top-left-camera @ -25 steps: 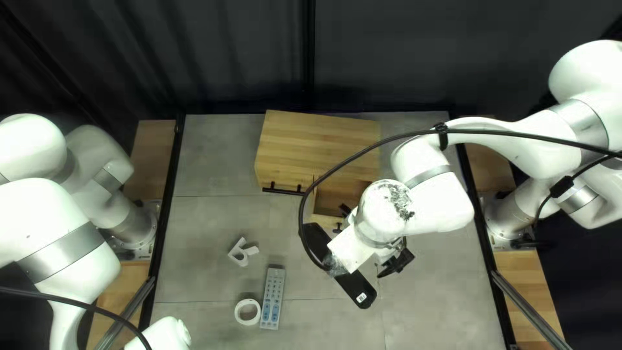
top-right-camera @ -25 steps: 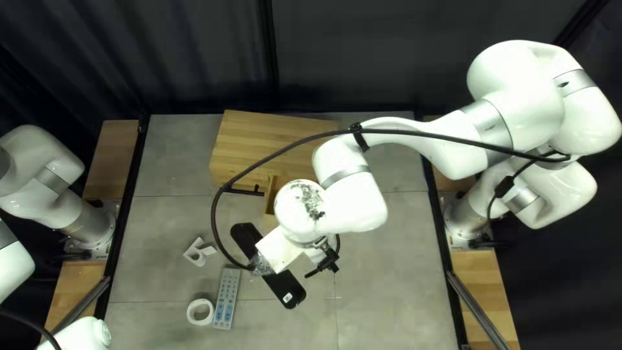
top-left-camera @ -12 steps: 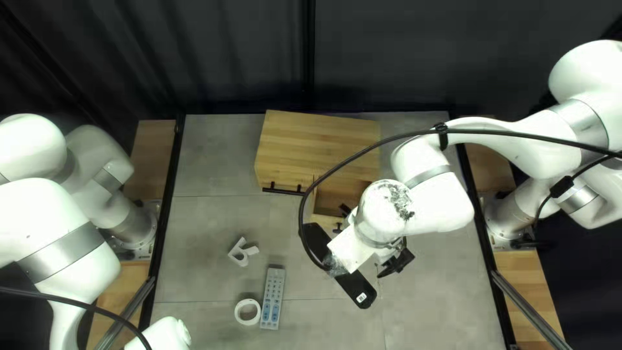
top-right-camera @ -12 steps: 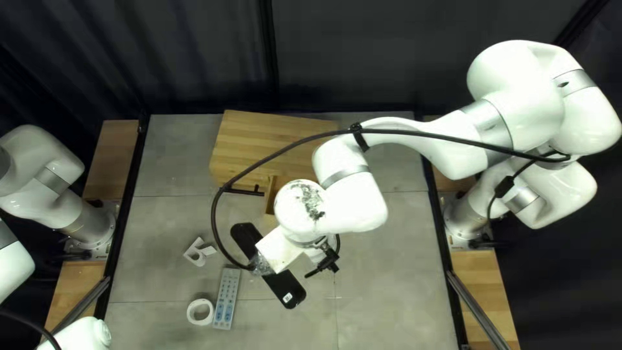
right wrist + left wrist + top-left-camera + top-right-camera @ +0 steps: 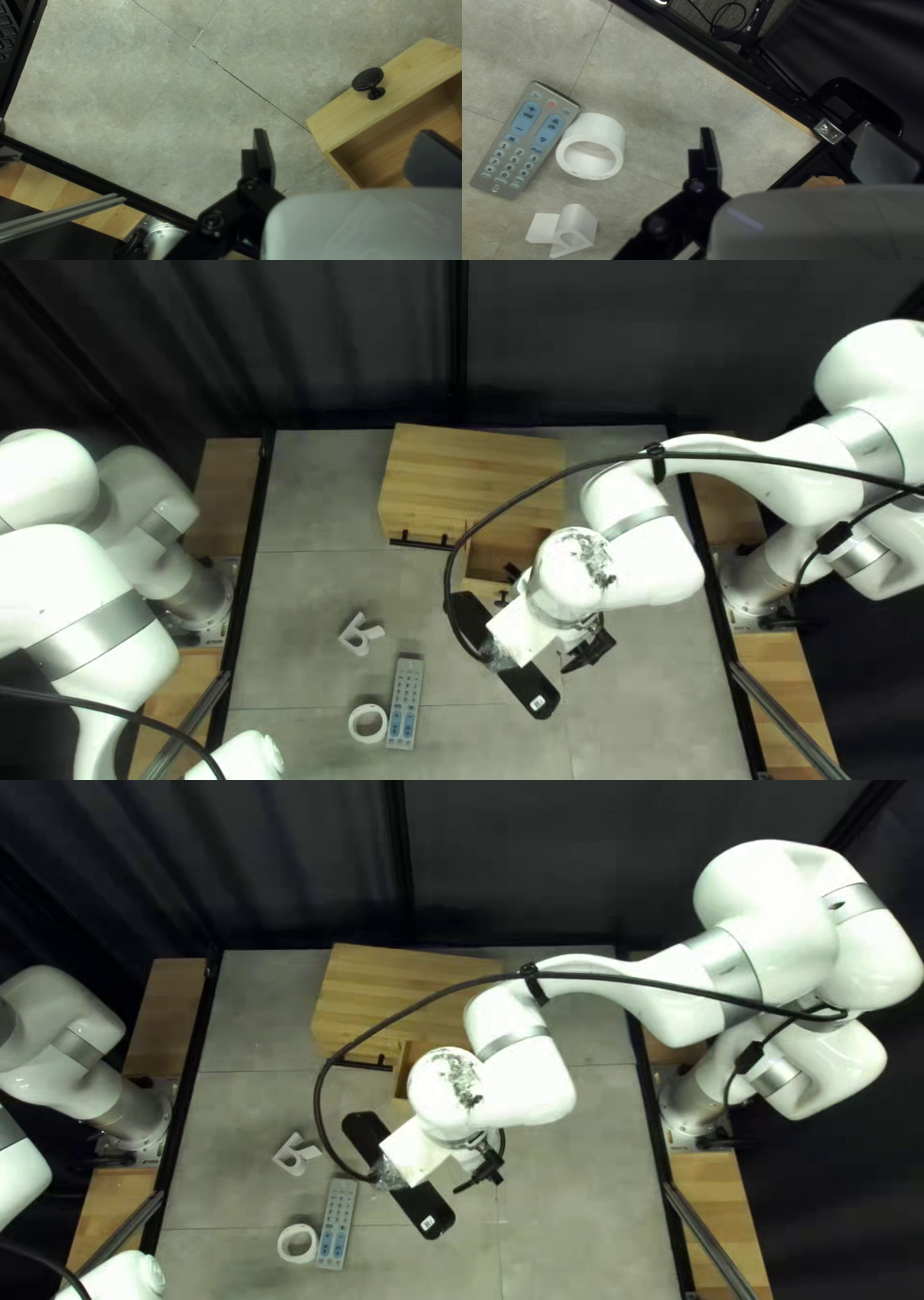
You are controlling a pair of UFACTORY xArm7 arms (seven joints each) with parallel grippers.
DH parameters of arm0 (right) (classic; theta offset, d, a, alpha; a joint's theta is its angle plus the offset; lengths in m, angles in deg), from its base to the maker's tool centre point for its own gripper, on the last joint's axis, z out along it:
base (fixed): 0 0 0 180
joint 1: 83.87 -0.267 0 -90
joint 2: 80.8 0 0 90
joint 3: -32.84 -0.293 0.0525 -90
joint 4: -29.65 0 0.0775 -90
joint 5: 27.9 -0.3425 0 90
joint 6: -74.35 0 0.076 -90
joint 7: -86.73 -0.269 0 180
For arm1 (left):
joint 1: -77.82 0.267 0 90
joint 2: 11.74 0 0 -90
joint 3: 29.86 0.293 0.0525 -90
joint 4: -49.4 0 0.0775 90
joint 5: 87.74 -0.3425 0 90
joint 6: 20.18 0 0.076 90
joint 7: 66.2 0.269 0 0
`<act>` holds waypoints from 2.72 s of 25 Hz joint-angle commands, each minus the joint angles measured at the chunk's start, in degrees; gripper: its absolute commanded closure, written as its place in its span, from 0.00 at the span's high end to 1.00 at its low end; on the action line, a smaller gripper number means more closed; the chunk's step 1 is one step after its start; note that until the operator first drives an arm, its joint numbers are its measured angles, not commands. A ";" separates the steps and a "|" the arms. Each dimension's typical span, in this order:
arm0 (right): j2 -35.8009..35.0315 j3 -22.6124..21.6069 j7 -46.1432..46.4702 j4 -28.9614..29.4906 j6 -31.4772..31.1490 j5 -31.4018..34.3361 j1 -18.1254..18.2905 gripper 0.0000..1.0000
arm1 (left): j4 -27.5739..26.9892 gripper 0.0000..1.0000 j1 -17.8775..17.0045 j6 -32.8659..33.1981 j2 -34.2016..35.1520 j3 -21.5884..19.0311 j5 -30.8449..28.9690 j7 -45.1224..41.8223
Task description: Open drawers and place objects into drawer and close
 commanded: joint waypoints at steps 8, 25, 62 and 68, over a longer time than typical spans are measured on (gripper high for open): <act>1.64 -0.88 6.14 -5.86 9.86 4.23 -0.83 1.00 | 0.00 1.00 0.00 0.00 0.00 0.00 0.00 0.00; 10.06 -5.68 -11.40 -13.19 -5.95 -1.63 -5.16 1.00 | 0.00 1.00 0.00 0.00 0.00 0.00 0.00 0.00; 11.63 -16.10 -31.27 -25.13 6.54 -4.34 -14.19 1.00 | 0.00 1.00 0.00 0.00 0.00 0.00 0.00 0.00; 5.64 -19.04 -31.70 -24.02 9.82 -4.38 -17.12 1.00 | 0.00 1.00 0.00 0.00 0.00 0.00 0.00 0.00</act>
